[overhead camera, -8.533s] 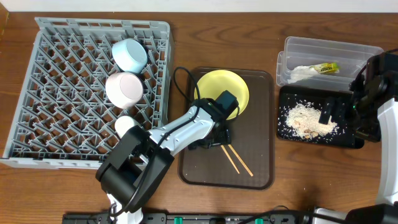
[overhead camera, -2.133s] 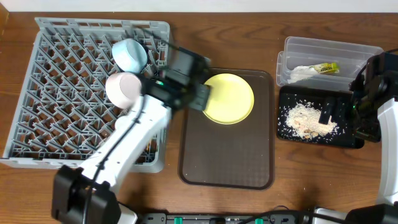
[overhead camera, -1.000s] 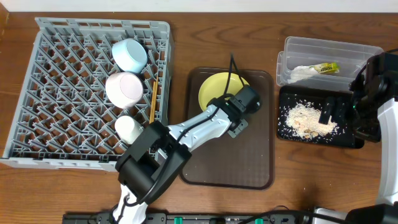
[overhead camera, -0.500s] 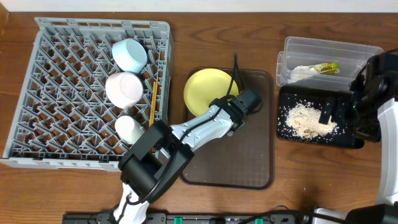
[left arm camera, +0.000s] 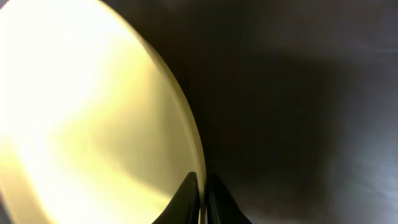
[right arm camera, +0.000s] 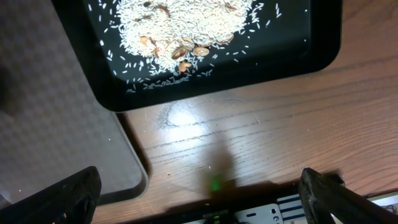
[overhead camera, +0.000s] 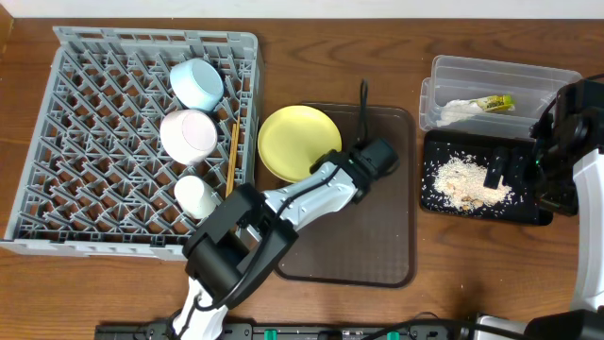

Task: Sort waste into correct bins and load items into the dishwasher
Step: 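Lift the yellow plate with the left gripper and stand it in the rack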

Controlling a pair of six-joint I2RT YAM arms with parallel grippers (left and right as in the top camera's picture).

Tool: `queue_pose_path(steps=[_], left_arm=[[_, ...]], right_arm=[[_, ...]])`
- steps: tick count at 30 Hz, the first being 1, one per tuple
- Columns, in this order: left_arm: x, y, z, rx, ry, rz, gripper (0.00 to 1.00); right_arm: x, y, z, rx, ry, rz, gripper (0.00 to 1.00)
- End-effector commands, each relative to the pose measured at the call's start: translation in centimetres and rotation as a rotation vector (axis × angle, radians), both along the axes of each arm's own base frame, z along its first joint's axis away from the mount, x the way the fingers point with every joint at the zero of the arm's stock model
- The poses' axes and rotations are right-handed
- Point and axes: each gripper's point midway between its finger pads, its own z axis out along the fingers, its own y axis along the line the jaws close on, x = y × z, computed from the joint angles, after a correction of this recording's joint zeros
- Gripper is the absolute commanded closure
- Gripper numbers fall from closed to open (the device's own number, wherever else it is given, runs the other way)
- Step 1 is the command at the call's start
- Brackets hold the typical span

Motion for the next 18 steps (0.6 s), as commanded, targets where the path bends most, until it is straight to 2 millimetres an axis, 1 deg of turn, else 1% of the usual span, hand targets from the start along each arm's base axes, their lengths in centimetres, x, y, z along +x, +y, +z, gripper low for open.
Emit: queue_pose_path(steps=[1, 3, 4, 6, 7, 11, 15, 18], left_arm=[[0.4, -0.1, 3.6, -0.032, -0.073, 0.002, 0.92], [0.5, -0.3, 5.2, -0.062, -0.100, 0.003, 0.92], [0.7, -0.4, 6.8, -0.090, -0.125, 0.004, 0.92], [0.7, -0.4, 8.3, -0.119, -0.150, 0.005, 0.92], [0.7, -0.4, 10.1, -0.149, -0.177, 0.006, 0.92], [0.6, 0.0, 13.7, -0.211, -0.232, 0.012, 0.92], [1.0, 1.3, 16.8, -0.300, -0.275, 0.062, 0.92], [1.3, 2.2, 18.1, -0.394, -0.249, 0.088, 0.92]], right_arm=[[0.1, -0.3, 0.8, -0.012, -0.026, -0.016, 0.01], [0.1, -0.3, 0.8, -0.012, -0.026, -0.016, 0.01], [0.1, -0.3, 0.8, -0.012, -0.026, -0.016, 0.01], [0.1, -0.3, 0.8, -0.012, -0.027, -0.016, 0.01], [0.1, -0.3, 0.8, -0.012, -0.026, -0.016, 0.01], [0.0, -0.3, 0.8, -0.012, -0.026, -0.016, 0.01], [0.1, -0.3, 0.8, -0.012, -0.026, -0.016, 0.01], [0.0, -0.3, 0.8, -0.012, -0.025, -0.016, 0.01]])
